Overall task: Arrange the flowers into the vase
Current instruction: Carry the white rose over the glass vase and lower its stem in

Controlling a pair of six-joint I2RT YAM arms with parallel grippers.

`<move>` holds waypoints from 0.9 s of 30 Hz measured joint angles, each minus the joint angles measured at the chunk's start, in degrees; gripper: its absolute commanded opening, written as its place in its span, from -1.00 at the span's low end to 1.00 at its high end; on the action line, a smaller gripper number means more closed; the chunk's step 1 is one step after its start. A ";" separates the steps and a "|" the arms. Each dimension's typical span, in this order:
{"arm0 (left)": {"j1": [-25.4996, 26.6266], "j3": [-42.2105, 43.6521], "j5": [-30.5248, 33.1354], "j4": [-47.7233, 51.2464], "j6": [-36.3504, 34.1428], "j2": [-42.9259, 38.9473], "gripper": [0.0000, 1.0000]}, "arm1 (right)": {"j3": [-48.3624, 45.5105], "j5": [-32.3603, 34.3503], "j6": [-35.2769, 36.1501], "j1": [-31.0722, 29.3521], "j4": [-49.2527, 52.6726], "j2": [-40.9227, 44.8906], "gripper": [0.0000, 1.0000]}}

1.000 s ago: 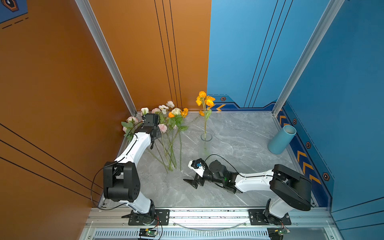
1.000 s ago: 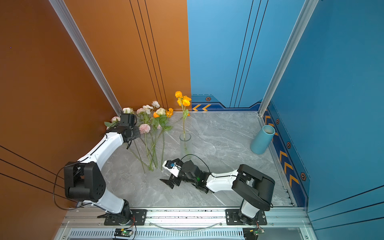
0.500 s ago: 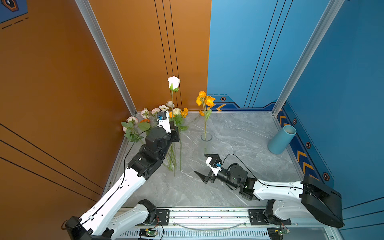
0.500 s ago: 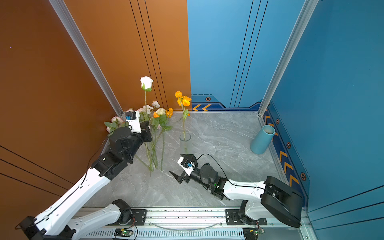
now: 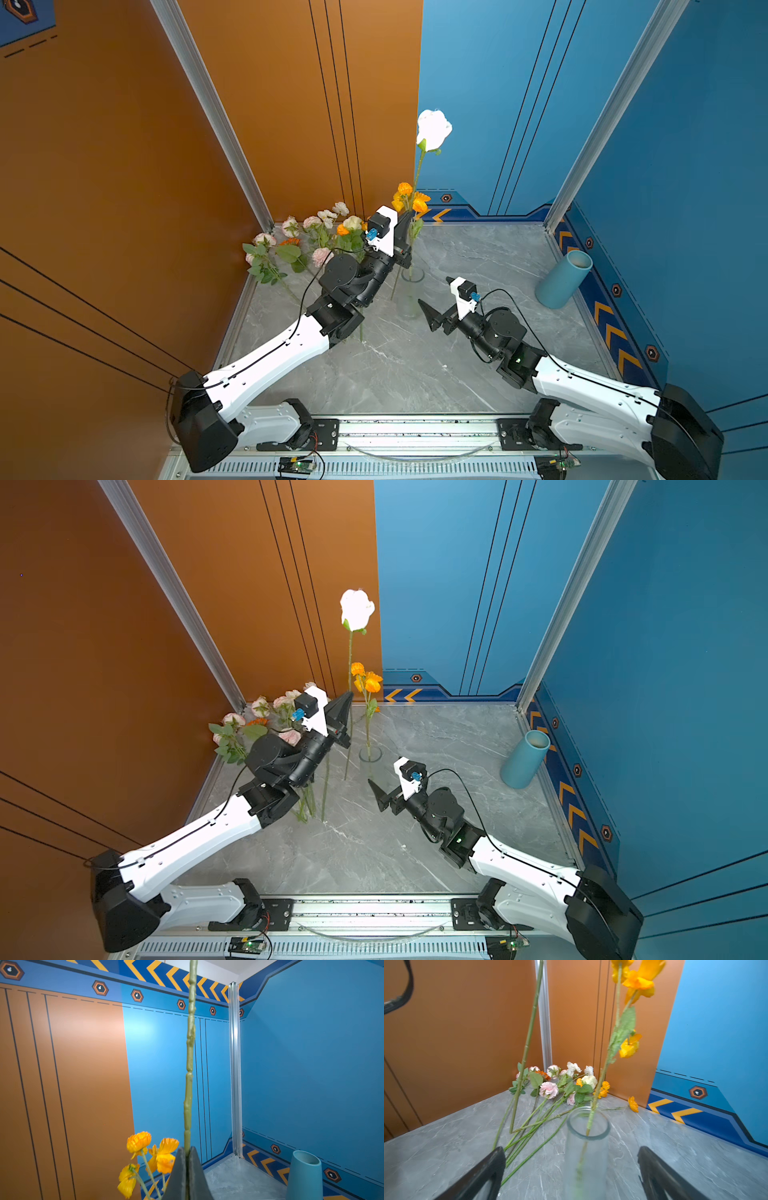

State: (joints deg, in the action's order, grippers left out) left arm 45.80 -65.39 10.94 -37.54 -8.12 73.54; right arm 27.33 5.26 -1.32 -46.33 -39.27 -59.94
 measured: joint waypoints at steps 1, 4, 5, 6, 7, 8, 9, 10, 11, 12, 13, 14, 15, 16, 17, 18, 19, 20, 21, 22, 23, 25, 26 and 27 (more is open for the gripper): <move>0.02 -1.57 -0.63 -1.51 -0.59 1.81 -1.00 | -0.33 -0.22 -0.72 0.98 0.09 0.37 1.00; 0.02 -5.79 -1.66 -5.01 -1.73 6.51 -1.00 | -1.18 -0.66 -2.10 2.25 0.31 0.74 1.00; 0.02 -6.97 -1.90 -5.90 -2.01 7.89 -1.00 | -1.31 -0.74 -2.47 2.40 0.35 0.74 1.00; 0.00 -7.87 -2.10 -6.73 -2.19 9.11 -1.00 | -1.40 -0.83 -2.69 2.43 0.33 0.74 1.00; 0.00 -8.59 -2.25 -7.63 -2.21 10.36 -1.00 | -1.44 -0.96 -2.95 2.47 0.33 0.74 1.00; -0.04 -9.01 -2.29 -8.46 -2.19 11.50 -1.00 | -1.49 -1.09 -3.10 2.49 0.33 0.74 1.00; -0.07 -9.29 -2.32 -8.94 -2.19 12.35 -1.00 | -1.55 -1.16 -3.23 2.54 0.33 0.74 1.00; -0.17 -9.49 -2.47 -9.46 -2.16 13.38 -1.00 | -1.60 -1.20 -3.28 2.51 0.33 0.74 1.00; -0.39 -9.53 -2.49 -9.68 -2.16 14.25 -1.00 | -1.66 -1.40 -3.39 2.51 0.31 0.74 1.00; -0.48 -9.53 -2.49 -9.73 -2.14 14.99 -1.00 | -1.70 -1.60 -3.45 2.51 0.31 0.74 1.00; -0.76 -9.53 -2.56 -9.86 -1.95 15.80 -1.00 | -1.77 -1.77 -3.50 2.51 0.31 0.74 1.00; -0.92 -9.53 -2.67 -9.90 -1.81 16.55 -1.00 | -1.86 -2.01 -3.50 2.54 0.31 0.74 1.00; -1.14 -9.51 -2.69 -9.92 -1.49 17.18 -1.00 | -1.90 -2.10 -3.50 2.51 0.31 0.74 1.00; -1.44 -9.44 -2.69 -9.94 -1.11 17.84 -1.00 | -1.95 -2.21 -3.50 2.54 0.31 0.74 1.00; -1.75 -9.22 -2.71 -10.01 -0.79 18.27 -1.00 | -1.97 -2.23 -3.50 2.51 0.31 0.74 1.00; -2.05 -8.85 -2.73 -10.03 -0.42 18.51 -1.00 | -1.97 -2.23 -3.50 2.54 0.31 0.74 1.00; -2.40 -8.48 -2.89 -10.08 0.02 18.69 -1.00 | -1.97 -2.23 -3.50 2.51 0.31 0.74 1.00; -2.82 -8.09 -3.17 -10.19 0.44 18.84 -1.00 | -1.97 -2.23 -3.50 2.51 0.31 0.74 1.00; -3.13 -7.61 -3.54 -10.34 0.76 18.86 -1.00 | -1.97 -2.23 -3.50 2.54 0.31 0.74 1.00; -3.50 -7.06 -4.00 -10.40 1.27 18.86 -1.00 | -1.97 -2.23 -3.48 2.51 0.31 0.74 1.00; -3.82 -6.58 -4.55 -10.47 1.79 18.86 -1.00 | -1.97 -2.25 -3.48 2.54 0.31 0.74 1.00; -4.33 -5.66 -5.73 -10.29 2.62 18.88 -1.00 | -1.97 -2.25 -3.48 2.51 0.31 0.70 1.00; -4.57 -5.27 -6.21 -10.23 2.97 18.88 -1.00 | -1.97 -2.25 -3.48 2.51 0.31 0.68 1.00; -4.63 -4.70 -6.80 -10.12 3.23 18.88 -1.00 | -1.99 -2.25 -3.48 2.51 0.31 0.66 1.00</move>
State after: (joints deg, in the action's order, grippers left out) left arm 41.17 -70.08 4.14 -47.66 -4.89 92.42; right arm 25.34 3.01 -4.80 -43.81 -38.96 -59.29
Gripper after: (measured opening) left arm 0.051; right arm 0.998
